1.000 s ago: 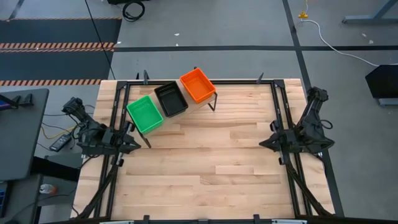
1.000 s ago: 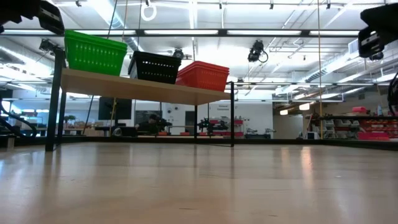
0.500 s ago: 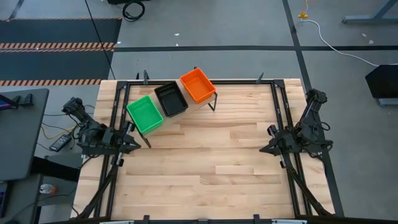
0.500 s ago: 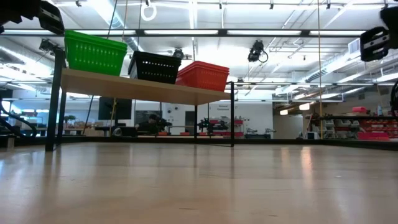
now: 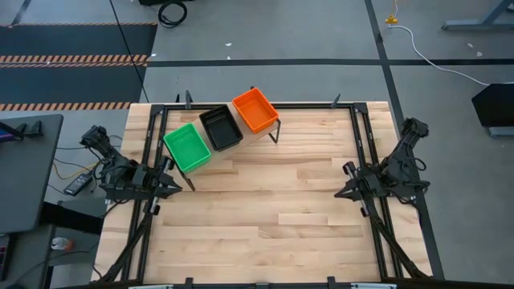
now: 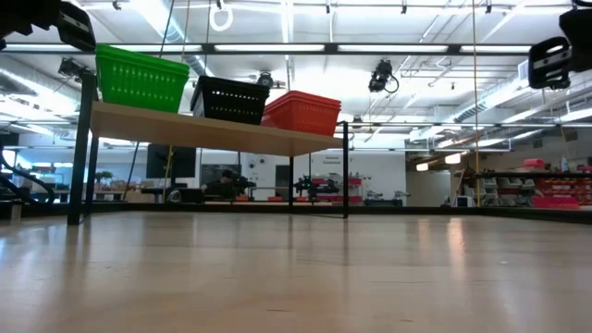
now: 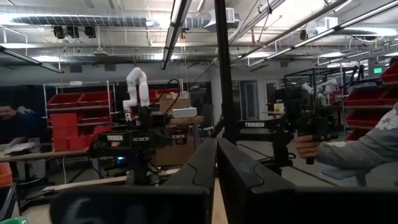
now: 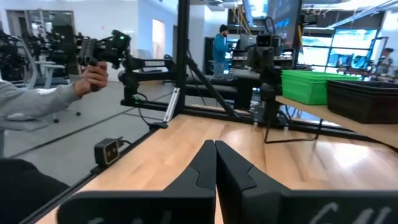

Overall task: Stack baskets on shelf by color
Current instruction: Return to Home Position

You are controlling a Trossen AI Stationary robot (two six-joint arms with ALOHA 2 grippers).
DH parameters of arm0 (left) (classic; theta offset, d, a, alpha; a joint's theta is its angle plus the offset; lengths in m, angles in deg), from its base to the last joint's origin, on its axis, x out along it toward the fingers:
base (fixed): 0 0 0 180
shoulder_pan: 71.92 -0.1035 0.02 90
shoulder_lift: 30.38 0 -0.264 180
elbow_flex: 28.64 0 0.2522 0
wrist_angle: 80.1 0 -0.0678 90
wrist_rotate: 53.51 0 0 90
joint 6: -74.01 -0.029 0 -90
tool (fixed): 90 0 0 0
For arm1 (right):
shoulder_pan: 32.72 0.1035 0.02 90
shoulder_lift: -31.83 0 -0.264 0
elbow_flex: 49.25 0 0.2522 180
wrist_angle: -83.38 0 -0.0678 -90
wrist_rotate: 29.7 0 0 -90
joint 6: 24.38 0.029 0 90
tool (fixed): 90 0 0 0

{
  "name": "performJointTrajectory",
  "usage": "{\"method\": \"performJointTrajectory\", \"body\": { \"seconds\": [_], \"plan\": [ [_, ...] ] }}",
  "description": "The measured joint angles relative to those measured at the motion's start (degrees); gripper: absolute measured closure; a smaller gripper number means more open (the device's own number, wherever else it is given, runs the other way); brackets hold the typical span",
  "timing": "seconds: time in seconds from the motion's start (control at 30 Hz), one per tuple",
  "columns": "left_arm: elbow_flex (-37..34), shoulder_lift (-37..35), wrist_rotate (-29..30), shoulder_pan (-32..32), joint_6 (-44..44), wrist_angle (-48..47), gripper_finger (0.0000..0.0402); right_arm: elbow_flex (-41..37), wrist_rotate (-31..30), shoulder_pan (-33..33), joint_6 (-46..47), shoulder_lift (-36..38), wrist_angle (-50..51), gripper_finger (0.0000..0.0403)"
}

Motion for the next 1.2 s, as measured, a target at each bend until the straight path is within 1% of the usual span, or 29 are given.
{"method": "performJointTrajectory", "body": {
  "seconds": [0.17,0.33,0.57,0.63,0.8,0.97,1.2],
  "plan": [
    [0.0,0.0,0.0,0.0,0.57,-0.03,0.0376,0.0,-0.05,-3.18,-0.99,0.0,0.02,0.04],
    [0.0,0.0,0.0,-0.24,0.61,-0.98,0.037,0.01,-0.14,-8.44,-1.51,-0.17,0.04,0.04],
    [0.0,0.03,-0.01,-4.53,2.61,-2.66,0.0378,0.02,1.05,-14.17,0.0,-1.98,0.08,0.0399],
    [0.0,0.04,0.02,-5.61,3.59,-3.57,0.0378,0.02,1.04,-14.92,0.41,-2.41,0.07,0.0396],
    [0.0,0.04,0.29,-6.78,4.03,-3.86,0.037,0.04,-2.0,-16.1,1.92,-2.64,0.02,0.0381],
    [0.0,0.03,1.33,-7.13,4.03,-3.87,0.0368,0.04,-1.99,-16.23,1.92,-2.64,-0.01,0.0378],
    [0.0,0.02,1.33,-7.13,4.05,-3.87,0.0377,0.04,-1.99,-16.23,1.94,-2.64,-0.07,0.0379]
  ]
}}
